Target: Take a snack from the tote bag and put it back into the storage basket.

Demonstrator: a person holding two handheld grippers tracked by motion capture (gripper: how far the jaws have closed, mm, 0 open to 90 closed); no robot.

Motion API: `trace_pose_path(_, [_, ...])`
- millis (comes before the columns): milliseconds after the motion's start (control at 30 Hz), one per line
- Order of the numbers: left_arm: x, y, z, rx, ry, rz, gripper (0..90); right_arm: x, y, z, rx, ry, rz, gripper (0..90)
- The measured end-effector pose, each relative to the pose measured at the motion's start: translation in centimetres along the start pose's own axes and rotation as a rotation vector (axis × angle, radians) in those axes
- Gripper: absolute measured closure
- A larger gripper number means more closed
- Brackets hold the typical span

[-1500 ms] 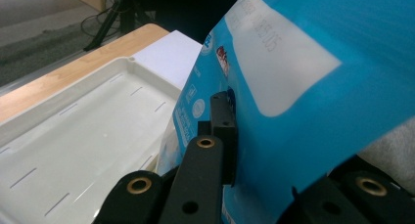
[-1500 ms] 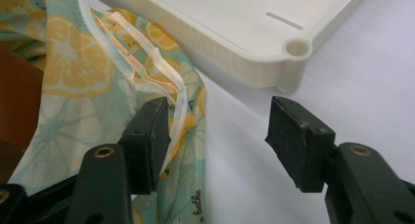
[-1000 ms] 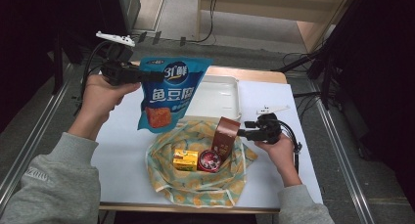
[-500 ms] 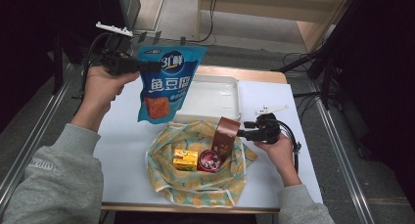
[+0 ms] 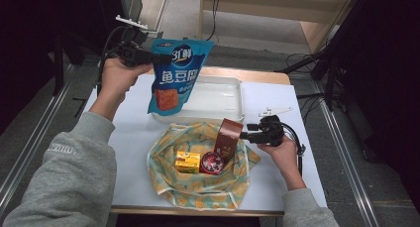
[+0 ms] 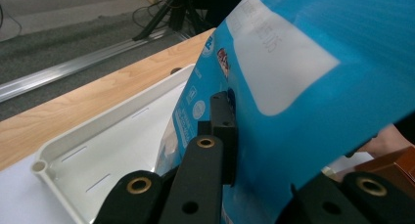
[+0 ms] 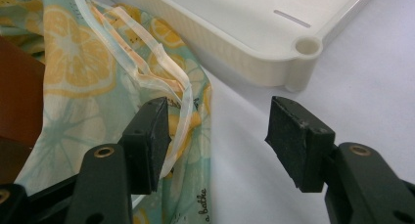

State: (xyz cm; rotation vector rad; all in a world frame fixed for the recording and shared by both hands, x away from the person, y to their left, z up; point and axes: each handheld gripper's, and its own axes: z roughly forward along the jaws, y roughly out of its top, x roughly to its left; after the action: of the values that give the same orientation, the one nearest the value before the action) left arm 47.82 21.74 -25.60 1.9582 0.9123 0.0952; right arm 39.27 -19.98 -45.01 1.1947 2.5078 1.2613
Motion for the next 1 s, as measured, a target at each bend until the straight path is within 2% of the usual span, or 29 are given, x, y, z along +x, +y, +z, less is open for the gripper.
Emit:
trace_pose_path(67, [0.1,0.1,0.6,0.0,-0.003,0.001,90.0,0.0,-0.1,-0.1,-0.004,-0.001,0.0,42.1])
trace_pose_path(133, [0.1,0.2,1.2,-0.004,-0.002,0.019,90.0,0.1,-0.1,-0.1,-0.003,-0.001,0.003,42.1])
trace_pose_path(367, [0.9,0.3,3.3,-0.005,0.005,-0.002,90.0,0.2,-0.3,-0.3,0.0,-0.002,0.001,42.1])
trace_pose_path(500, [1.4,-0.1,4.0,0.007,0.029,-0.007,90.0,0.0,-0.5,-0.4,0.002,-0.003,0.001,42.1])
trace_pose_path(667, [2.3,-0.8,3.6,0.001,0.035,-0.026,90.0,0.1,-0.5,-0.4,-0.001,-0.004,0.007,42.1])
trace_pose_path(833, [2.6,-1.9,2.8,0.005,0.068,0.003,89.6,0.1,-0.5,-0.2,0.009,-0.004,-0.004,42.1])
trace_pose_path(1000, [2.7,-2.6,2.9,0.023,0.085,0.01,89.2,0.2,-0.5,-0.1,0.014,-0.006,-0.001,42.1])
